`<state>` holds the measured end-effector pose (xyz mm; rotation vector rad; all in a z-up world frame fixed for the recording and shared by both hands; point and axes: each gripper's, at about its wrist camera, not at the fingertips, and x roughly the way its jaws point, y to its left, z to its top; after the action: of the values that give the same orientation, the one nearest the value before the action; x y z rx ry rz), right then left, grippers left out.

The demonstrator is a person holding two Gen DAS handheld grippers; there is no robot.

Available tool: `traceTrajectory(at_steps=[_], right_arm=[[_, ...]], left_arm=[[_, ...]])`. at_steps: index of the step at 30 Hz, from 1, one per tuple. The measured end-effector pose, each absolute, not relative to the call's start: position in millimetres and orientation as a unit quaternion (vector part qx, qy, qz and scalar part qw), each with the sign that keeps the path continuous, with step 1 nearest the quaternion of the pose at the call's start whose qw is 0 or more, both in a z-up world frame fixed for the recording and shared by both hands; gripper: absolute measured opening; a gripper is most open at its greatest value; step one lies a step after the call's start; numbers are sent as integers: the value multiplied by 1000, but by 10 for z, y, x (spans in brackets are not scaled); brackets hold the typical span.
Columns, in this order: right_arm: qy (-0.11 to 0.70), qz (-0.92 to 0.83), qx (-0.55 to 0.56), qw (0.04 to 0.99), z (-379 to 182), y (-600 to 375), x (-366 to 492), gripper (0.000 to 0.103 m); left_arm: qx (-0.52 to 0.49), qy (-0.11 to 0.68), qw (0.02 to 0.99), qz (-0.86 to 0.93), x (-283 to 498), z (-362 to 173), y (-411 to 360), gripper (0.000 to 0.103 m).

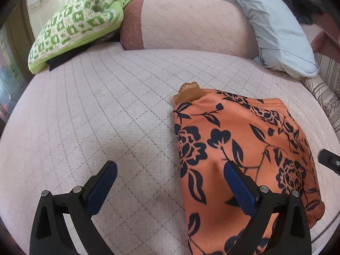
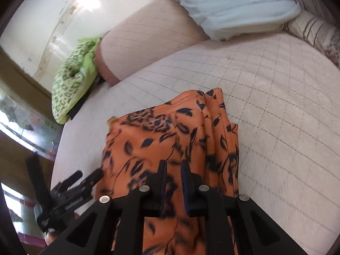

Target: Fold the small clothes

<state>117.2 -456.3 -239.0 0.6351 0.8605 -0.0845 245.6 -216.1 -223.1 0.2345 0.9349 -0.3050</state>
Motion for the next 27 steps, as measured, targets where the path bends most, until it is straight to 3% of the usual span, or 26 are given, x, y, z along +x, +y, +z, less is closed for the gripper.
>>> traceTrajectory(at_steps=[3, 7, 15, 19, 20, 21, 22, 23, 27], right_arm=[[414, -32, 306, 857, -2374, -4420, 965, 16], [492, -42, 288, 821, -2769, -4253, 974, 17], [464, -32, 291, 836, -2673, -4209, 874, 16], [402, -27, 317, 859, -2492, -4349, 719, 17], [380, -26, 333, 863, -2449, -4420, 676, 21], [365, -27, 344, 864, -2424, -4472, 642, 37], [345, -35, 360, 866, -2396, -4557, 593, 70], [325, -46, 370, 869, -2371, -4612, 541, 80], [294, -58, 381, 874, -2281, -4814, 553, 81]], left_arm=[[128, 448, 871, -154, 2343, -2234, -2183, 100], [168, 459, 860, -145, 2266, -2377, -2261, 100], [129, 453, 870, -144, 2239, -2247, -2097, 100], [105, 438, 882, -142, 2294, -2143, -2023, 100], [102, 432, 885, -141, 2306, -2119, -2014, 100], [100, 427, 888, -140, 2315, -2094, -2015, 100], [97, 423, 890, -140, 2326, -2075, -2016, 100], [94, 418, 892, -141, 2344, -2054, -2013, 100], [89, 411, 896, -145, 2413, -2030, -2026, 100]])
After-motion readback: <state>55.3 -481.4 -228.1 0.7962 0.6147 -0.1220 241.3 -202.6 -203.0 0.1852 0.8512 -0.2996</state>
